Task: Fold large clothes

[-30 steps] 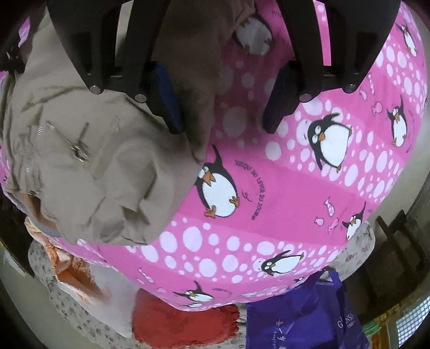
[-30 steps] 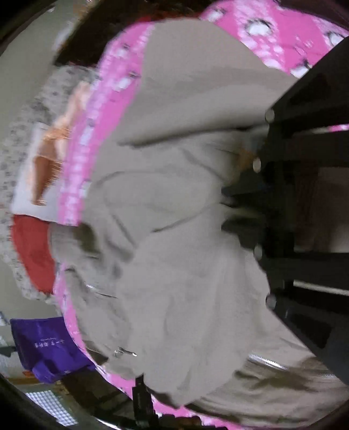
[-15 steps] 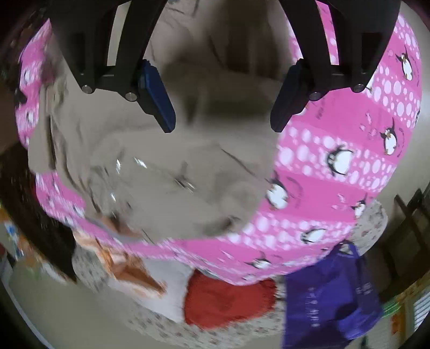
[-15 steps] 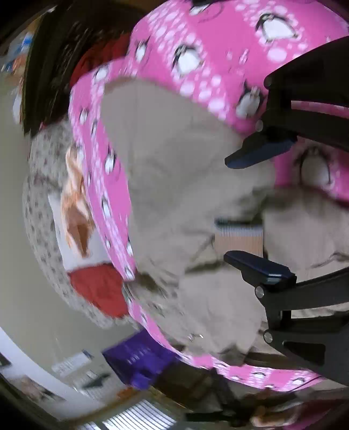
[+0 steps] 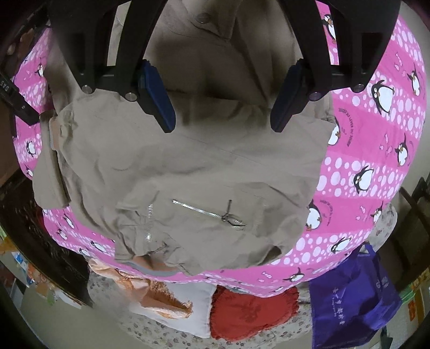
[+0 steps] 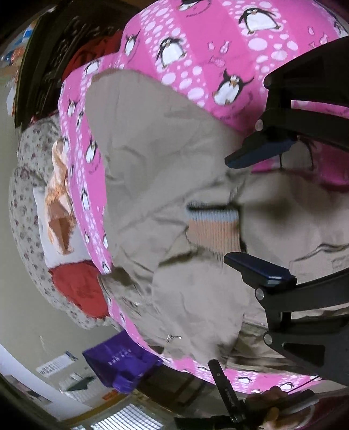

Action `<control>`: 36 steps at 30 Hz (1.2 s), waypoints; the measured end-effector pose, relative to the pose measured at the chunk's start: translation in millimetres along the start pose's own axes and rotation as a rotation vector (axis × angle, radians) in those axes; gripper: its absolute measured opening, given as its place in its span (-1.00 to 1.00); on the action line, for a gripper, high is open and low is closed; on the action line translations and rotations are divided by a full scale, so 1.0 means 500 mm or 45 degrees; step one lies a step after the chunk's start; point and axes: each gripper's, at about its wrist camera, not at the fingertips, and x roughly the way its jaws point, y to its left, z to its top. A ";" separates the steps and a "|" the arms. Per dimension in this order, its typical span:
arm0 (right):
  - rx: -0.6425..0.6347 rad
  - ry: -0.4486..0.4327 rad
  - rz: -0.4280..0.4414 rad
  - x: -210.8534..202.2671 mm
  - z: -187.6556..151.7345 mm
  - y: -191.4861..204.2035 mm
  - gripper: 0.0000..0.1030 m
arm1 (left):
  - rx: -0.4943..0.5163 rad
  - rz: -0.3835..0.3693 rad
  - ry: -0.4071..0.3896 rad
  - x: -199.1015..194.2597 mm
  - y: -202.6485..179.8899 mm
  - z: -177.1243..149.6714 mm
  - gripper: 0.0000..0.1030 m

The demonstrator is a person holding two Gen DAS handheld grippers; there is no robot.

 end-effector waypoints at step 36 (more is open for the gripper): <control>0.325 -0.144 -0.213 0.041 0.148 -0.329 0.40 | 0.038 -0.026 0.175 0.105 -0.071 -0.041 0.46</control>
